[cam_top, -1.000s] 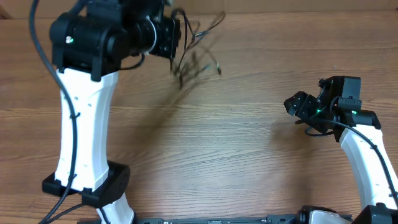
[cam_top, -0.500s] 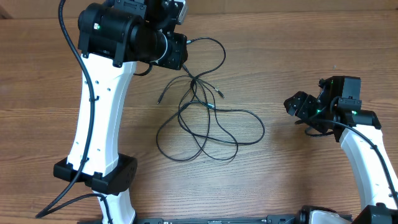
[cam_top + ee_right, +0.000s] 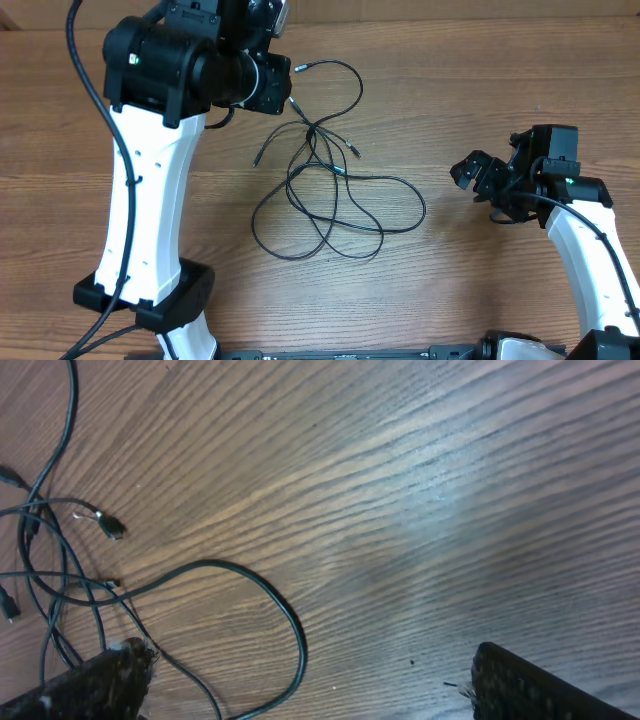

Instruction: Untangle cables

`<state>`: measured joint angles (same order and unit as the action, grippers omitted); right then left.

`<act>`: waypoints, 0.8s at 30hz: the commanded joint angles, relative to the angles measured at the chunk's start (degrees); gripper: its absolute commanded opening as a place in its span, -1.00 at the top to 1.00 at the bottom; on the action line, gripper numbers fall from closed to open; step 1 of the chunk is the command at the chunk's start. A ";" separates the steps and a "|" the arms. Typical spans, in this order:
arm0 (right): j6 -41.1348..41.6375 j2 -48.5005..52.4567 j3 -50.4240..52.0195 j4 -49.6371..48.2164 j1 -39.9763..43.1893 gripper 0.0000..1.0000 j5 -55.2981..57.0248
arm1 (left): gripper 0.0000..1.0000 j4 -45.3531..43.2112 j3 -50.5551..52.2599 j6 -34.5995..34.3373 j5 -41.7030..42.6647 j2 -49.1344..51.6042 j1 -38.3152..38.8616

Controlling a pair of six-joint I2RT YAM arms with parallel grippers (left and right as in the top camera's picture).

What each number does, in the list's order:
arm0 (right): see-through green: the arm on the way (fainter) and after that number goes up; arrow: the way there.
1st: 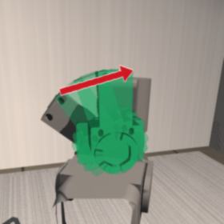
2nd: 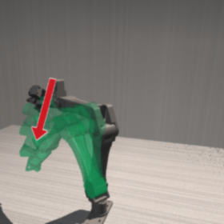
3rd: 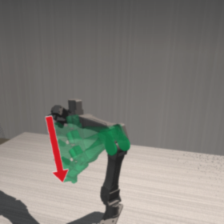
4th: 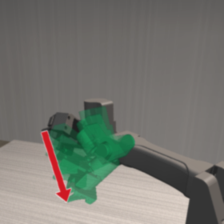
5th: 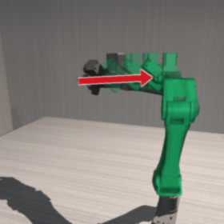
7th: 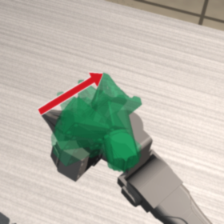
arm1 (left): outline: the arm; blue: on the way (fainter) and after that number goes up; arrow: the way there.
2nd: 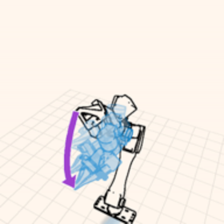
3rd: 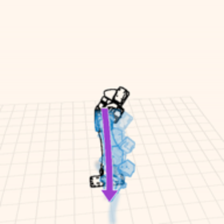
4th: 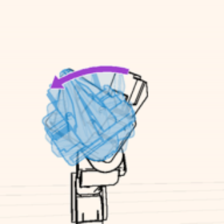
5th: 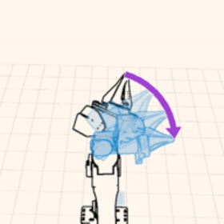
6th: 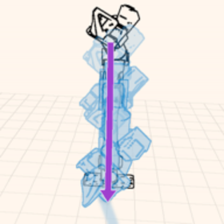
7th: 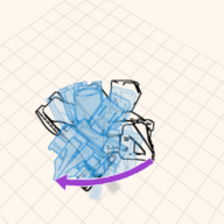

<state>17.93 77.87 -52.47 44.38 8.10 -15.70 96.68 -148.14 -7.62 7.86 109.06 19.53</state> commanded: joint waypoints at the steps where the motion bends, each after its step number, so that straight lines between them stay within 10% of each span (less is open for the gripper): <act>1: -0.24 0.31 0.00 0.04 -0.44 -1.00 -0.48 | 0.22 0.13 4.15 -1.81 -2.84 -3.10 0.42; 24: -0.24 0.31 0.00 1.31 -0.44 -0.99 -0.48 | 0.20 -11.04 49.35 -11.28 -9.62 -18.93 0.44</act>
<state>17.93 77.87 -52.47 45.89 8.10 -15.70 87.74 -103.72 -17.65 -2.35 89.62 19.53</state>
